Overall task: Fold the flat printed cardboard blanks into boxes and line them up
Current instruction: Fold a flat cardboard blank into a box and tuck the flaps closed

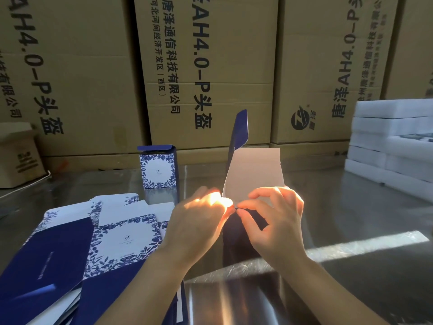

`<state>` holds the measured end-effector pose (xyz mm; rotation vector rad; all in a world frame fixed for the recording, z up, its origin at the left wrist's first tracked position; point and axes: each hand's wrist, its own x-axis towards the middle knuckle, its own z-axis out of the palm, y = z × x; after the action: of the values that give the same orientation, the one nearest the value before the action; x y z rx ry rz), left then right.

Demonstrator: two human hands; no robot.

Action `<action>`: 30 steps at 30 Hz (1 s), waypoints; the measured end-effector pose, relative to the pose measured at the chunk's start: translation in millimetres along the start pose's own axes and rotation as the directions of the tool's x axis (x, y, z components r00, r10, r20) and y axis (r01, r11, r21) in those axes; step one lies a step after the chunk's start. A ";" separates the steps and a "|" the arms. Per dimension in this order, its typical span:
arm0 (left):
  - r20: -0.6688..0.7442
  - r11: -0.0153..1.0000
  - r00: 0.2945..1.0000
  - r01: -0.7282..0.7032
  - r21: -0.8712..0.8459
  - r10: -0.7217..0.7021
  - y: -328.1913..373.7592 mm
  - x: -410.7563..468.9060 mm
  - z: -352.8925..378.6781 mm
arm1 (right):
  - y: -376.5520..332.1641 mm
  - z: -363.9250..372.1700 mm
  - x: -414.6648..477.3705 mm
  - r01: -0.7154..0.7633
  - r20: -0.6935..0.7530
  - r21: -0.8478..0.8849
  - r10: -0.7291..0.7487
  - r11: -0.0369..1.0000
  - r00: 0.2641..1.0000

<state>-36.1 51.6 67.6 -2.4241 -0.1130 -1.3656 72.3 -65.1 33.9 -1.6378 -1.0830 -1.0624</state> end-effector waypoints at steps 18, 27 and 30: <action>-0.062 0.995 0.998 -0.029 -0.094 0.023 -7.9 -4.5 4.3 | 0.3 -0.8 0.2 0.009 -0.015 -0.032 -0.010 0.999 1.000; 0.007 0.994 1.000 -0.009 -0.111 0.010 -4.0 -2.5 -2.7 | -0.1 -0.9 0.7 0.074 -0.066 -0.072 -0.079 0.995 0.995; 0.017 0.991 1.000 0.004 -0.131 -0.002 -3.7 -1.5 -2.8 | 0.9 -1.5 0.5 0.076 -0.071 -0.097 -0.083 0.992 0.994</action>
<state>-40.1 54.3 68.7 -2.5444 -0.0319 -1.3943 73.0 -66.6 34.6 -1.6263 -1.0701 -1.2341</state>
